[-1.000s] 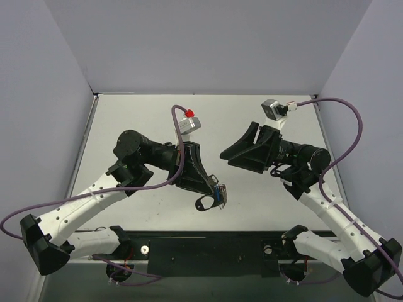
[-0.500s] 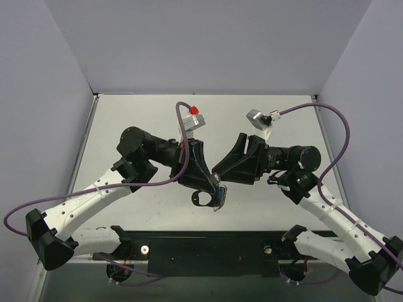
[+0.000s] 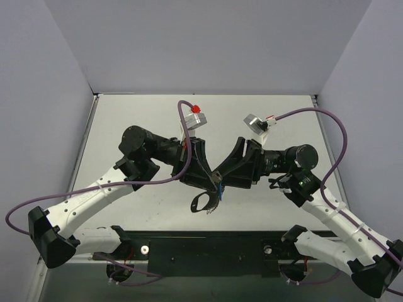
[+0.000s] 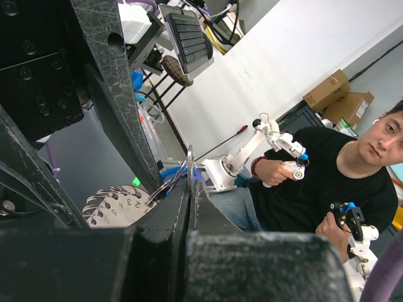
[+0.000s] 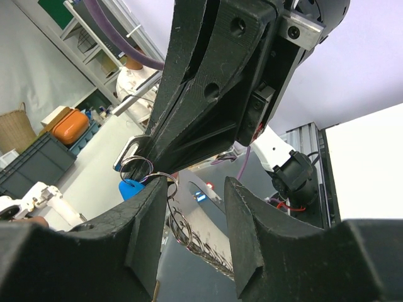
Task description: Remove the keys from the keyring
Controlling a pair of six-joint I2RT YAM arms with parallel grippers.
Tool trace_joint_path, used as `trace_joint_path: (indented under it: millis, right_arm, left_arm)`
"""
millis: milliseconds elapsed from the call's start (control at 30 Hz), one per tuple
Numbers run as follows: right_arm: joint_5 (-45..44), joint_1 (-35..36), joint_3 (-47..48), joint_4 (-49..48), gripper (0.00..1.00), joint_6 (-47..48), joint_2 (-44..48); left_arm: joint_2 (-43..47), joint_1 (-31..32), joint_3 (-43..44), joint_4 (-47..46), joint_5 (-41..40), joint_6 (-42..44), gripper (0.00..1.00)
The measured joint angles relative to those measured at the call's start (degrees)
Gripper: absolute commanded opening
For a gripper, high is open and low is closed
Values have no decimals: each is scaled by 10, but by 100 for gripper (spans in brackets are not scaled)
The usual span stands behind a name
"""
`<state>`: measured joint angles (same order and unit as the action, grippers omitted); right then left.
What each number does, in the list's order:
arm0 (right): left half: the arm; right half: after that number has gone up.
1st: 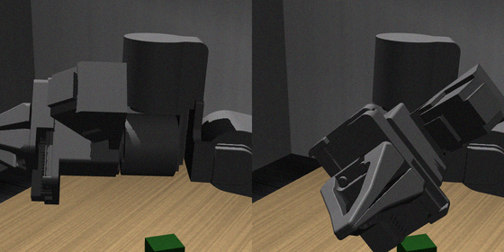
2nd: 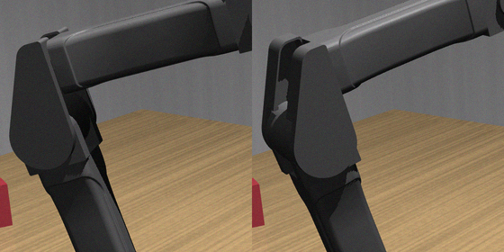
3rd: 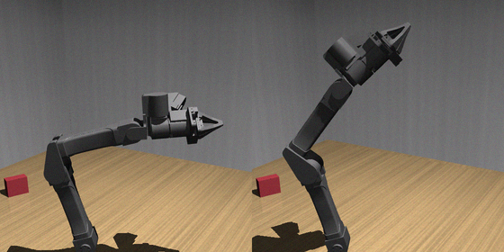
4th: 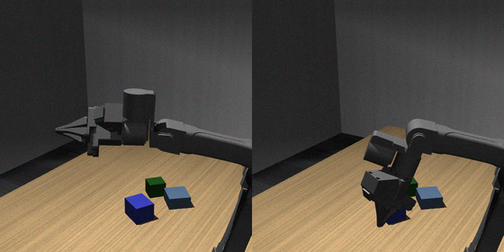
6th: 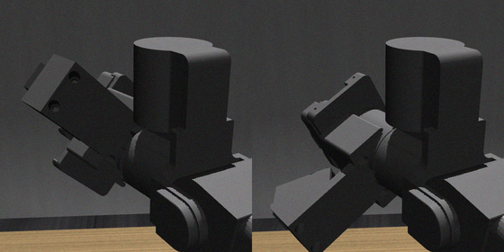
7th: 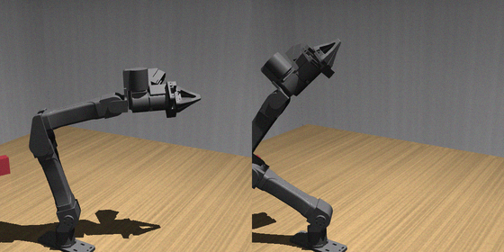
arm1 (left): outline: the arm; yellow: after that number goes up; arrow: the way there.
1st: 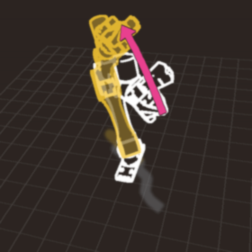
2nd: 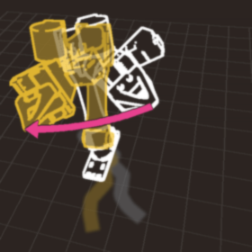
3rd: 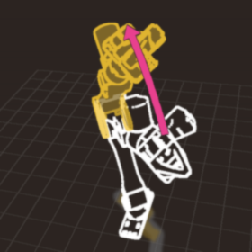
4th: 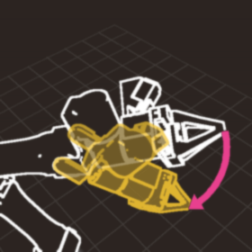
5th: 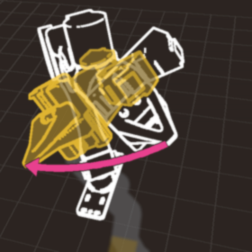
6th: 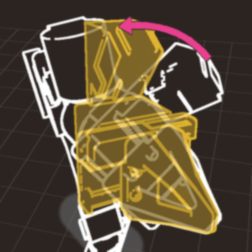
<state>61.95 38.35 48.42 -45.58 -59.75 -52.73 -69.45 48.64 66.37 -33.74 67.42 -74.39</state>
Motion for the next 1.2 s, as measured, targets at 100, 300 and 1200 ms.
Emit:
trace_joint_path:
  millis: [100, 300, 1200]
  right_arm:
    - [0, 0, 0, 0, 37, 0, 0]
    - [0, 0, 0, 0, 37, 0, 2]
    - [-18, -26, 13, -5, 37, -7, 13]
  left_arm:
    - [0, 0, 0, -3, 0, 0, 0]
    - [0, 0, 0, -4, 0, 0, 0]
    - [0, 0, 0, -17, 0, -2, 0]
